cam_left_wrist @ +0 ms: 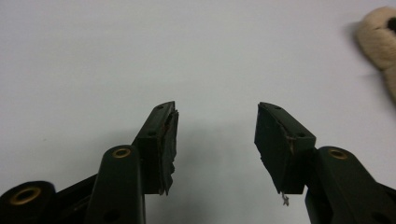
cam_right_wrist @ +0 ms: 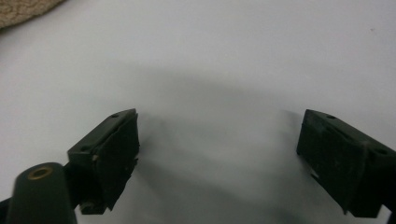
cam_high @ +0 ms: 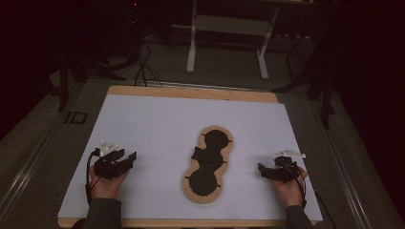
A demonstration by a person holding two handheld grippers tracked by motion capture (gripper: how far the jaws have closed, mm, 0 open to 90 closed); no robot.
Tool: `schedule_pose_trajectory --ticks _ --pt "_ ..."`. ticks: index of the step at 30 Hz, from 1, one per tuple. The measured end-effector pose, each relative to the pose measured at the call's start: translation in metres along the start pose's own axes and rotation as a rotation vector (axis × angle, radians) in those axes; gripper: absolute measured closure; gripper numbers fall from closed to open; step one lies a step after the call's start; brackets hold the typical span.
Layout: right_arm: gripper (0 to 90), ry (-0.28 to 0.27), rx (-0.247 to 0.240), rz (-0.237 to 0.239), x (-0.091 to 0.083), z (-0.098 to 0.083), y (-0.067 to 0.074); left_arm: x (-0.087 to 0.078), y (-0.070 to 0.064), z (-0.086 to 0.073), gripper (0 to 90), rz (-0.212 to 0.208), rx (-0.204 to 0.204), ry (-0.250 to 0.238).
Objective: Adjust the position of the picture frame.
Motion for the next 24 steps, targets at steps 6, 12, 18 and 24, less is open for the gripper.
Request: schedule_pose_trajectory --ticks 6,12,18,24 --pt "28.5 0.002 -0.003 0.019 -0.006 0.001 0.005 -0.009 -0.014 0.006 49.4 -0.017 0.055 -0.032" --pt "38.3 -0.016 -0.037 0.055 -0.013 0.004 0.014 -0.009 -0.028 0.006 50.2 -0.041 0.129 -0.026" --pt "43.4 -0.022 -0.062 0.095 -0.016 0.006 0.026 -0.005 -0.037 0.001 50.2 -0.092 0.153 0.019" --pt "46.8 -0.032 -0.071 0.101 -0.018 0.009 0.033 -0.004 -0.048 0.0 57.1 -0.105 0.191 0.027"
Point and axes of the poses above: each handheld gripper's, and its own axes: x roughly forward along the jaws, z roughly out of its top, y roughly to its left, the point moved 8 cm from there along x, roughly forward along the jaws, and after that the axes turned 1 degree about z, right-handed, at the moved point
